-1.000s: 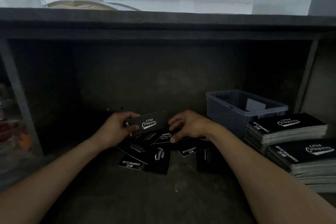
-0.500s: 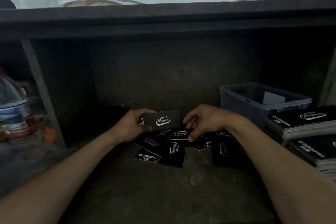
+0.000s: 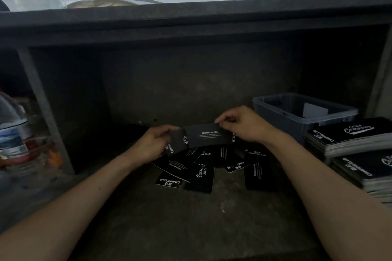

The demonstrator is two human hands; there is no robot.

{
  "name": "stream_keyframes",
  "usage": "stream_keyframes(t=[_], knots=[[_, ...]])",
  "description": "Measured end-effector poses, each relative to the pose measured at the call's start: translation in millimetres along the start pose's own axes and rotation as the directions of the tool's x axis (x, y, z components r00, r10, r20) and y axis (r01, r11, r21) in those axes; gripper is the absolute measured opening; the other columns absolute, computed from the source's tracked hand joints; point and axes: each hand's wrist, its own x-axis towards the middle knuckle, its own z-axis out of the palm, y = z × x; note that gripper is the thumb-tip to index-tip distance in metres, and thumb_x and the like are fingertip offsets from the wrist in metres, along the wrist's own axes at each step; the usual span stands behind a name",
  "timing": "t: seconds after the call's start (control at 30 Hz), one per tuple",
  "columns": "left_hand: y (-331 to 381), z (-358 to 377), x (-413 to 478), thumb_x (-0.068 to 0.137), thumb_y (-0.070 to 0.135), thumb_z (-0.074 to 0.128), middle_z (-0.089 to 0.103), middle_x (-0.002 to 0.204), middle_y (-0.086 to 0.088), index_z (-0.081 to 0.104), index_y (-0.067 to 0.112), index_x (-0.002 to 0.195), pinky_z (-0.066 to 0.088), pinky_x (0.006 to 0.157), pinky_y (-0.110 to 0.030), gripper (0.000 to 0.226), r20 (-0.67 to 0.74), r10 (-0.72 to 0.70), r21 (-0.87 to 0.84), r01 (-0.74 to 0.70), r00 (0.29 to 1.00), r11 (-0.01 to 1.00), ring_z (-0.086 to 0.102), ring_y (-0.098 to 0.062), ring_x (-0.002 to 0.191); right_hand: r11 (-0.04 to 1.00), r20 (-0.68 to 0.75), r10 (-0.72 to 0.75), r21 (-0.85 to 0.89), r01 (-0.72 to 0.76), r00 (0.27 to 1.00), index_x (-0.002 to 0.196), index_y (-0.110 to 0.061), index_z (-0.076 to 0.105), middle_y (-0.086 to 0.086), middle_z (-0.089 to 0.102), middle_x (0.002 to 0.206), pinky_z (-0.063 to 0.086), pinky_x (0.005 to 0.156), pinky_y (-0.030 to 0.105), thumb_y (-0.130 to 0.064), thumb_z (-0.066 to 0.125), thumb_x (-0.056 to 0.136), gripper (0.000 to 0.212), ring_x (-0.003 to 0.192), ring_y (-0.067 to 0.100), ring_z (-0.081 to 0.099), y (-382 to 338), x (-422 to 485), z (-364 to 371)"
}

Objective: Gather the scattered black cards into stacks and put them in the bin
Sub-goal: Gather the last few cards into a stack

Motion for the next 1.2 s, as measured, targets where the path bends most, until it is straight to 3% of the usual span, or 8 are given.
stream_keyframes(t=[0.13, 0.23, 0.43, 0.57, 0.73, 0.97, 1.1, 1.2], knots=[[2.0, -0.2, -1.3, 0.096, 0.009, 0.062, 0.076, 0.099, 0.001, 0.072, 0.018, 0.104, 0.053, 0.082, -0.025, 0.016, 0.055, 0.011, -0.011, -0.01, 0.998, 1.0, 0.07, -0.013, 0.093, 0.999, -0.096, -0.044, -0.034, 0.041, 0.994, 0.097, -0.018, 0.076, -0.009, 0.069, 0.083, 0.047, 0.08, 0.017, -0.013, 0.068, 0.089, 0.013, 0.08, 0.003, 0.064, -0.5, 3.3, 23.6], [-2.2, -1.5, -4.0, 0.086, -0.008, 0.071, 0.073, 0.101, -0.002, 0.067, 0.016, 0.106, 0.052, 0.086, -0.022, 0.032, 0.08, 0.132, 0.131, -0.142, 0.988, 0.981, 0.067, -0.007, 0.09, 0.996, -0.13, -0.036, -0.085, 0.026, 0.991, 0.095, -0.022, 0.075, -0.008, 0.07, 0.084, 0.051, 0.082, 0.024, -0.016, 0.067, 0.087, 0.012, 0.082, 0.007, 0.066, 0.1, 5.7, 28.5], [0.1, -8.4, -1.5, 0.082, -0.015, 0.069, 0.071, 0.101, -0.001, 0.064, 0.018, 0.11, 0.052, 0.081, -0.016, 0.043, -0.098, 0.072, 0.13, -0.059, 0.993, 0.99, 0.066, -0.01, 0.088, 0.911, -0.335, 0.143, -0.324, -0.256, 0.931, 0.067, -0.034, 0.063, -0.012, 0.068, 0.072, 0.048, 0.064, 0.024, -0.036, 0.074, 0.071, 0.012, 0.072, 0.01, 0.064, 1.9, 1.4, 0.0], [6.5, -2.2, -5.3, 0.089, -0.013, 0.063, 0.07, 0.103, 0.001, 0.06, 0.017, 0.116, 0.053, 0.08, -0.016, 0.04, 0.001, 0.081, 0.095, -0.081, 0.997, 0.992, 0.066, -0.008, 0.092, 0.945, -0.152, 0.326, 0.061, -0.32, 0.933, 0.069, -0.021, 0.066, 0.001, 0.07, 0.064, 0.055, 0.05, 0.028, -0.027, 0.079, 0.074, 0.016, 0.054, 0.016, 0.068, -11.2, 1.2, 25.9], [8.6, 7.1, -10.1, 0.087, 0.006, 0.074, 0.073, 0.111, -0.006, 0.055, 0.018, 0.132, 0.056, 0.085, -0.02, 0.051, 0.216, 0.059, -0.038, -0.052, 0.975, 0.998, 0.072, -0.012, 0.097, 0.755, 0.206, 0.359, 0.509, -0.413, 0.91, 0.097, -0.003, 0.064, 0.019, 0.07, 0.1, 0.055, 0.05, 0.026, -0.034, 0.05, 0.1, 0.034, 0.075, 0.022, 0.072, -28.2, 0.8, 58.5], [0.9, 7.4, -6.9, 0.08, 0.0, 0.079, 0.073, 0.111, -0.013, 0.06, 0.02, 0.124, 0.055, 0.095, -0.03, 0.051, 0.153, 0.072, 0.001, -0.073, 0.986, 0.997, 0.071, -0.019, 0.101, 0.747, 0.438, 0.208, 0.506, -0.431, 0.875, 0.114, -0.009, 0.067, 0.002, 0.073, 0.111, 0.049, 0.087, 0.03, -0.03, 0.037, 0.104, 0.038, 0.109, 0.013, 0.066, -14.9, 0.5, 32.5], [1.1, 6.3, -6.3, 0.082, 0.002, 0.079, 0.075, 0.104, -0.006, 0.063, 0.015, 0.119, 0.058, 0.081, -0.021, 0.043, 0.115, 0.068, 0.016, -0.07, 0.991, 0.997, 0.073, -0.014, 0.091, 0.765, 0.515, 0.138, 0.487, -0.421, 0.846, 0.12, -0.011, 0.065, 0.001, 0.071, 0.116, 0.043, 0.1, 0.034, -0.029, 0.035, 0.104, 0.039, 0.114, 0.009, 0.063, -14.6, 1.1, 36.0], [-1.6, 3.9, -3.6, 0.088, -0.008, 0.068, 0.071, 0.088, -0.005, 0.065, 0.013, 0.104, 0.055, 0.065, -0.016, 0.027, 0.015, 0.091, 0.048, -0.092, 0.996, 0.995, 0.066, -0.009, 0.074, 0.76, 0.445, 0.168, 0.509, -0.404, 0.879, 0.118, -0.009, 0.062, 0.007, 0.074, 0.108, 0.047, 0.09, 0.032, -0.023, 0.033, 0.102, 0.035, 0.105, 0.015, 0.069, -17.3, 1.5, 33.0]])
